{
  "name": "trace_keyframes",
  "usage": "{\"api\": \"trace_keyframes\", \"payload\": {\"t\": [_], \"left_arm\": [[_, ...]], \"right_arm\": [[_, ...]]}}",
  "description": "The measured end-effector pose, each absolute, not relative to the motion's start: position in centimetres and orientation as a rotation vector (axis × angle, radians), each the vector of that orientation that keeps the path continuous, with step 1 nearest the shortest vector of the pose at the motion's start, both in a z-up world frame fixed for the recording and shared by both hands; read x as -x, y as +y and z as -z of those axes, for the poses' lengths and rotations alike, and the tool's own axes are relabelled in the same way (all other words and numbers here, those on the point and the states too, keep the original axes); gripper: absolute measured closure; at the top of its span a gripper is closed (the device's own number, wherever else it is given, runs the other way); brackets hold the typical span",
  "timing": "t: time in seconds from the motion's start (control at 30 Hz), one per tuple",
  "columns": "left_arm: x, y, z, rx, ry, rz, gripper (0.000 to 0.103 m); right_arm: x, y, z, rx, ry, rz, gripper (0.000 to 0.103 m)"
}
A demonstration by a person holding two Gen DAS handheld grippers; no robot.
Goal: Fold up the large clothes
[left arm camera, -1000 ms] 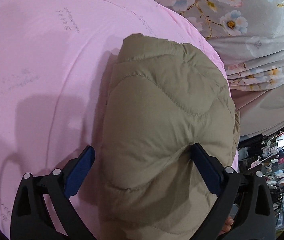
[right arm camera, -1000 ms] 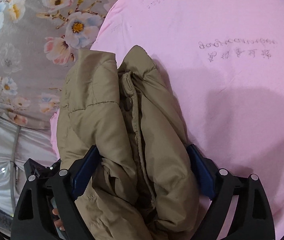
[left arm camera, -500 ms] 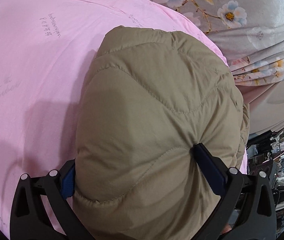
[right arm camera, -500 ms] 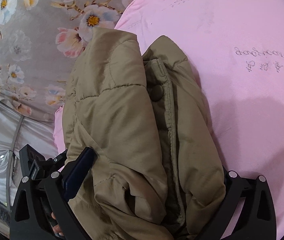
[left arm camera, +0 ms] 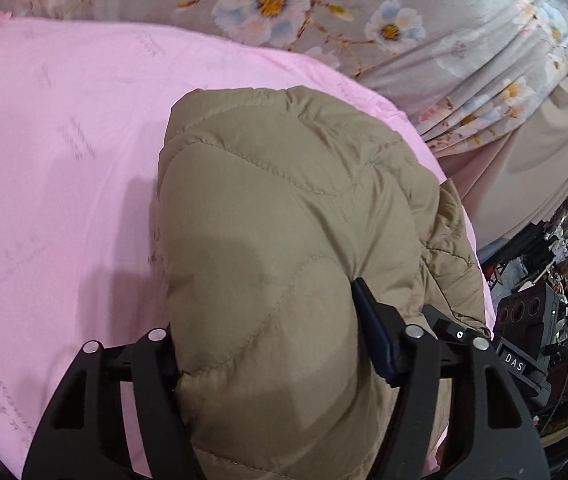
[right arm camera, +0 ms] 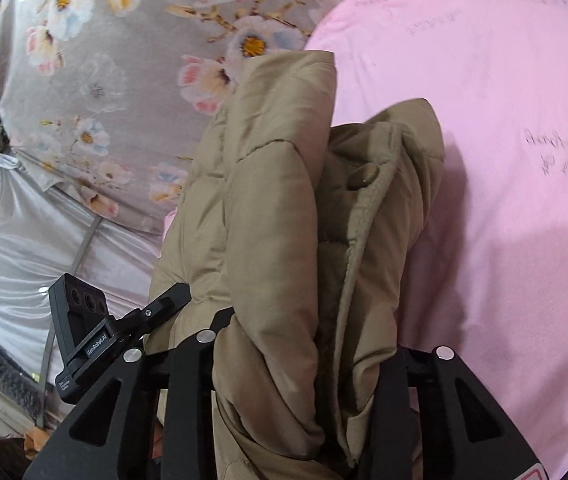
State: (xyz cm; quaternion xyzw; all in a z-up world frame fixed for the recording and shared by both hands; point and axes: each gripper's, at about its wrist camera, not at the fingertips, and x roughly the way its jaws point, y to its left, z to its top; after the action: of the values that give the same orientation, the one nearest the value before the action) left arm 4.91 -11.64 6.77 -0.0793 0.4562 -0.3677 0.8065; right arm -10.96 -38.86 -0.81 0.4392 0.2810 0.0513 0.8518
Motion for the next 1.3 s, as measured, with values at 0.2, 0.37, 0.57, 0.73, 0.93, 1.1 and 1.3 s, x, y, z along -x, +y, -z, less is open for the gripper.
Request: {"api": "trace_keyframes", "payload": {"t": [0.2,0.37,0.57,0.73,0.93,1.1,1.3], "left_arm": [[-3.4,-9.8,-12.6,0.142,0.835,0.826,0.043],[-2.8,-8.0,-17.2,0.140,0.729,0.842,0.043],[-3.0,-4.9,-21.9,0.168,0.601,0.866,0.043],[-3.8,-2.3,-25.0,0.186,0.500,0.858,0.043],[-5.6,1.4,-27.5,0.202,0.385,0.833,0.043],[-8.2,4.0,-28.1,0.206,0.325,0.810,0.043],[-13.4,5.2,-25.8,0.198,0.328,0.784,0.043]], "right_arm": [[11.6,-36.6,-4.3,-0.848,0.496,-0.112,0.073],[11.6,-34.4,-9.3,-0.760,0.420,-0.118,0.073],[10.7,-31.4,-15.1,-0.655,0.326,-0.125,0.073],[8.9,-28.8,-18.6,-0.585,0.278,-0.149,0.073],[6.1,-25.6,-21.5,-0.510,0.222,-0.186,0.073],[2.6,-23.7,-22.5,-0.499,0.211,-0.219,0.073],[-2.9,-22.2,-21.0,-0.504,0.268,-0.213,0.073]]}}
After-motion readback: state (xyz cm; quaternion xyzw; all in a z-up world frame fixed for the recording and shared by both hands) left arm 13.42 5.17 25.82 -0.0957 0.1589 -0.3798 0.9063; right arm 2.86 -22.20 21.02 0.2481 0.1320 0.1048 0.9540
